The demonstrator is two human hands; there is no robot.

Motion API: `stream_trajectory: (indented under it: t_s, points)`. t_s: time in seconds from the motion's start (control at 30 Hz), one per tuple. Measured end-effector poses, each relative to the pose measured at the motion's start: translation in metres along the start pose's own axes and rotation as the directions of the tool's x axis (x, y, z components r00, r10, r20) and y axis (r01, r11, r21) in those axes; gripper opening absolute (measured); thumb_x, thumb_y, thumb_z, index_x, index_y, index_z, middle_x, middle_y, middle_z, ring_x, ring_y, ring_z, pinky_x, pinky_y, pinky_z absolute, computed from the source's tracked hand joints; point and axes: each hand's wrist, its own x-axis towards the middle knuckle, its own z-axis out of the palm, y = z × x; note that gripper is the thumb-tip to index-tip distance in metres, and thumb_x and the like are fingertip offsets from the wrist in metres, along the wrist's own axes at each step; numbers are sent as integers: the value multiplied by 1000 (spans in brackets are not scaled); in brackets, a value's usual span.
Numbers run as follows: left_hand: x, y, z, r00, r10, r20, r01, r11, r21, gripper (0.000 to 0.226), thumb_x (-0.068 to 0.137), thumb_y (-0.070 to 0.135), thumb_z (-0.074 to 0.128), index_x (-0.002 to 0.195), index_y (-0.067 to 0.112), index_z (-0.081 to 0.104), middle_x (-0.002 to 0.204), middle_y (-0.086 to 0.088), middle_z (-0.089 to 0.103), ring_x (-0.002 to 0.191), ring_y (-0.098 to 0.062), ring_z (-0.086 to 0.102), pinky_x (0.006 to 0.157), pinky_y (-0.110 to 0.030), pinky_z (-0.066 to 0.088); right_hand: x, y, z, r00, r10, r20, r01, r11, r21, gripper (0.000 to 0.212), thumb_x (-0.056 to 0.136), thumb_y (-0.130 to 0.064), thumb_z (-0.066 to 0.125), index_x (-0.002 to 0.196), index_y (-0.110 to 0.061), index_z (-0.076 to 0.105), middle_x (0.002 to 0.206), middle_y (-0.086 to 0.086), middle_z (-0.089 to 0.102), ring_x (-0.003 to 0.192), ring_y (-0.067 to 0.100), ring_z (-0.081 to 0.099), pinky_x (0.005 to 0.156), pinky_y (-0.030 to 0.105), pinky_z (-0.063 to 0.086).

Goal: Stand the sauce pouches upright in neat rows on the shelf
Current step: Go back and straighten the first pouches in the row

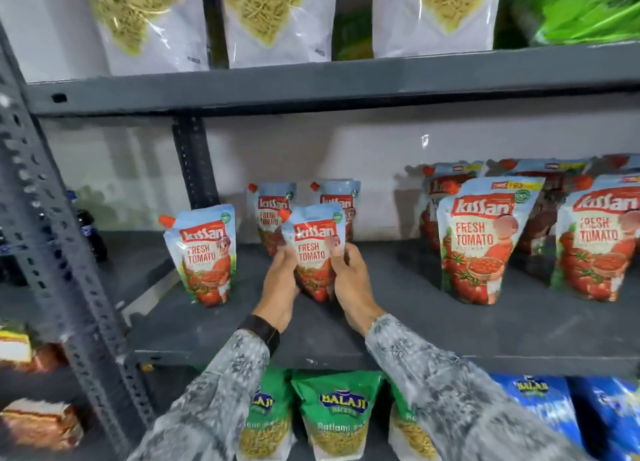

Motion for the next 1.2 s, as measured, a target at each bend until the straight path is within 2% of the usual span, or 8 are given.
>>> stream_trajectory:
  t_s: [0.17,0.33,0.57,0.7,0.87,1.0,1.13,1.2]
  points:
    - [3,-3,13,996,-4,90,-1,999,52,22,110,34,44,110,32,66,98,21,80,101,-3,71,73,-23,55,6,0,-21,995,-23,-93,19,999,-41,29,109,-39,53,118,-14,65,113,4,80,110,27,77,85,35,66]
    - [6,-8,16,992,9,126,-14,999,39,22,111,28,44,108,30,66,96,19,81,93,1,75,69,-17,59,5,-1,-29,998,-34,-57,30,996,-85,17,110,-36,51,112,-27,65,93,-17,82,85,7,77,96,60,57]
    - [6,-9,16,990,22,143,-31,997,65,22,110,32,44,109,31,66,99,20,80,98,3,72,77,-18,57,5,-1,-29,997,-42,-67,35,994,-105,16,111,-35,50,108,-29,65,88,-21,81,92,10,80,96,59,57]
    - [4,-9,17,986,18,165,-28,998,60,22,110,34,44,111,32,66,104,17,80,103,1,72,82,-21,58,7,3,-31,994,-64,-83,56,994,-98,17,110,-37,50,107,-30,65,90,-20,81,83,2,78,85,46,64]
    - [-3,-6,17,991,23,133,-32,998,61,21,109,33,46,108,31,67,99,20,81,105,-4,71,84,-23,56,6,5,-33,992,-63,-114,55,996,-73,16,108,-38,54,113,-28,65,102,-11,82,97,9,79,72,22,64]
    - [-10,-2,4,995,71,71,-75,996,54,23,108,30,52,126,26,66,127,6,71,126,-16,62,109,-35,47,-2,1,-41,964,-144,-224,115,984,-138,29,104,-35,62,129,-20,63,118,-1,73,101,4,73,75,18,58]
    - [-20,7,-40,980,196,-29,-195,980,35,28,105,27,58,131,24,67,124,3,75,117,-12,68,99,-29,52,-23,-5,-38,913,-317,-258,259,937,-236,27,92,-48,66,102,-22,65,96,-2,70,77,-8,64,68,14,51]
    - [-24,12,-67,962,262,-82,-261,965,26,20,104,24,59,119,28,71,115,2,78,107,-10,73,93,-25,56,-33,-8,-20,927,-336,-164,300,931,-209,13,91,-39,67,88,-27,64,87,-3,70,76,4,65,66,23,53]
